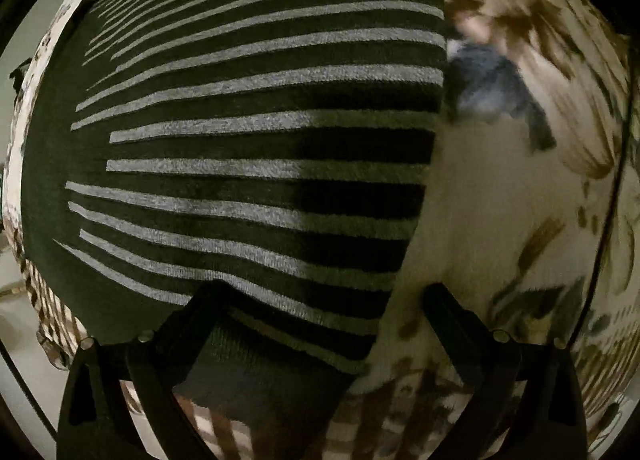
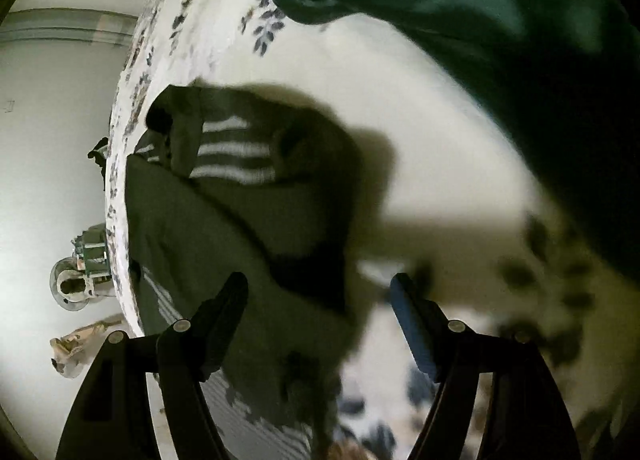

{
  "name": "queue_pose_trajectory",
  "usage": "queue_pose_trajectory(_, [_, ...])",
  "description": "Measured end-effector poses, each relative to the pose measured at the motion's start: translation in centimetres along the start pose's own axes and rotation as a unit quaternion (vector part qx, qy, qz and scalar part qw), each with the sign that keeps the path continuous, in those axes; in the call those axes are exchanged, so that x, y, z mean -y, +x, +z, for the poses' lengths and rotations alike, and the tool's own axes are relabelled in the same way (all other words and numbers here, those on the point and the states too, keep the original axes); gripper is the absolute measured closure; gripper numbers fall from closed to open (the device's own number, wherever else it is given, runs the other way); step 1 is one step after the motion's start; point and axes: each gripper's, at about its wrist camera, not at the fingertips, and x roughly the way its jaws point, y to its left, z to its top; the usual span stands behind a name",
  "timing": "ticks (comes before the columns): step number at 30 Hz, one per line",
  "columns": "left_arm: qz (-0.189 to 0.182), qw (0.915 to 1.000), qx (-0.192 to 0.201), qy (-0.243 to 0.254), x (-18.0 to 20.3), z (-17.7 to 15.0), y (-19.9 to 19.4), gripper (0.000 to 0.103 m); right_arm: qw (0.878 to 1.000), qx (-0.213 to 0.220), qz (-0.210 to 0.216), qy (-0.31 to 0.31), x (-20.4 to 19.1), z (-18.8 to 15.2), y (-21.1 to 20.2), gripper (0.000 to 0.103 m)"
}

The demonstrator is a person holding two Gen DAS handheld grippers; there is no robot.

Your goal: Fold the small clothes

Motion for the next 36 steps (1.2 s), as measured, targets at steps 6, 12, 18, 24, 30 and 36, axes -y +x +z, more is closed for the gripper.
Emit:
queue_pose_trajectory(6, [-0.04, 0.9983, 0.036, -0.02, -1.1, 0.0, -1.1, 0.061, 1.0, 0.0, -0.001, 0.008, -1.3, 1.8, 2.2, 0.035])
queue_pose_trajectory(12, [-0.088, 0.9922, 0.041, -0.077, -5.0, 1.6, -2.0, 0.098, 1.0, 0.003, -0.021, -0.006, -2.8, 1.9, 2.1, 0.083])
queue_pose_trajectory(18, [-0.098, 0.9895, 0.062, -0.086, -7.1, 2.9, -5.0, 0.098, 0.999, 0.017, -0.029, -0.005, -4.4, 1.4, 0.3, 0.091])
queue_pose_trajectory(24, [-0.106, 0.9845, 0.096, -0.101, -9.2, 2.1, -9.3, 0.098, 0.999, 0.033, -0.028, -0.007, -6.9, 0.4, -2.4, 0.092])
queue_pose_trajectory(30, [-0.118, 0.9755, 0.139, -0.123, -13.3, 1.1, -13.8, 0.098, 0.998, 0.05, -0.031, -0.018, -11.1, -0.4, -5.1, 0.092])
queue_pose_trajectory(36, [-0.152, 0.9648, 0.148, -0.155, -19.7, 0.3, -15.0, 0.098, 0.996, 0.068, -0.046, -0.022, -16.9, -1.1, -6.6, 0.092])
